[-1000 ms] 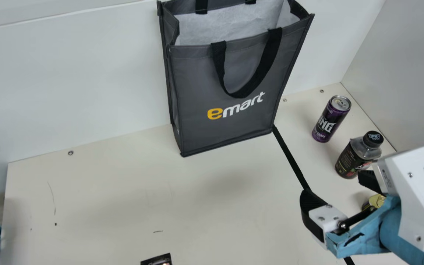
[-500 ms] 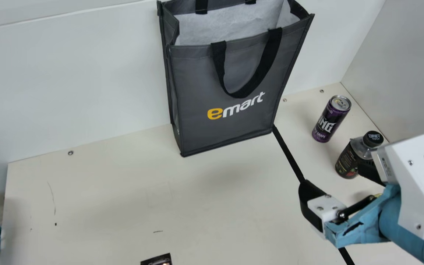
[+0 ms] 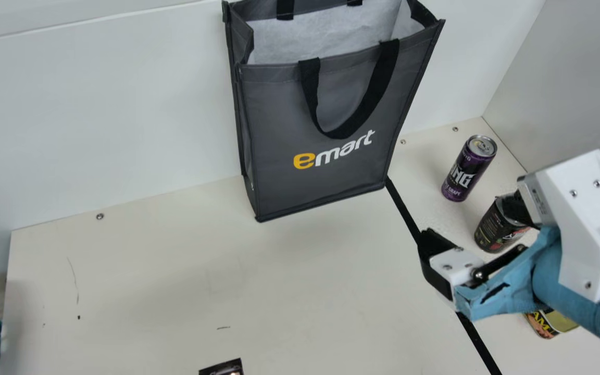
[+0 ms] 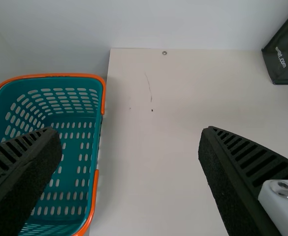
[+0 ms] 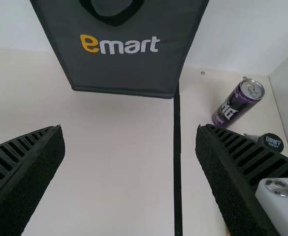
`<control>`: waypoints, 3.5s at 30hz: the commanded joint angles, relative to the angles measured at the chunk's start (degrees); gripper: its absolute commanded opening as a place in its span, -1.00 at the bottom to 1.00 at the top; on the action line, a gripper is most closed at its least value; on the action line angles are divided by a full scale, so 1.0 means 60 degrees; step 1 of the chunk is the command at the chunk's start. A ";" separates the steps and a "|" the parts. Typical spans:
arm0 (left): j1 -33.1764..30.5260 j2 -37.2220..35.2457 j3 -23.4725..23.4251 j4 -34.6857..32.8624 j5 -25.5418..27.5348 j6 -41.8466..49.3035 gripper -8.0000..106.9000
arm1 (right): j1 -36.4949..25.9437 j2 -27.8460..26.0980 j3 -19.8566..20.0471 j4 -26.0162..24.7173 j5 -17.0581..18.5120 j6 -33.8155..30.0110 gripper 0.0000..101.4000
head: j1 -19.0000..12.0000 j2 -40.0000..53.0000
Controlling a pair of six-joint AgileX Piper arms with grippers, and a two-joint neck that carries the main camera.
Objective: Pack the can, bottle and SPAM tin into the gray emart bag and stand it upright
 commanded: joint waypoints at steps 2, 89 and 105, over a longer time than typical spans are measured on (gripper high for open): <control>0.0000 0.0000 0.0000 0.0000 0.0000 0.0000 0.71 | -0.0037 0.0163 -0.0247 0.0091 0.0019 -0.0255 0.87 | -0.0216 -0.0023; 0.0000 0.0000 0.0000 0.0000 0.0000 0.0000 0.71 | -0.0925 0.7252 -0.8005 0.2791 0.0219 -0.8751 0.87 | -0.0216 -0.0023; 0.0000 0.0000 0.0000 0.0000 0.0000 0.0000 0.71 | -0.1070 0.8234 -0.8362 0.3562 0.0219 -1.0214 0.87 | -0.0216 -0.0023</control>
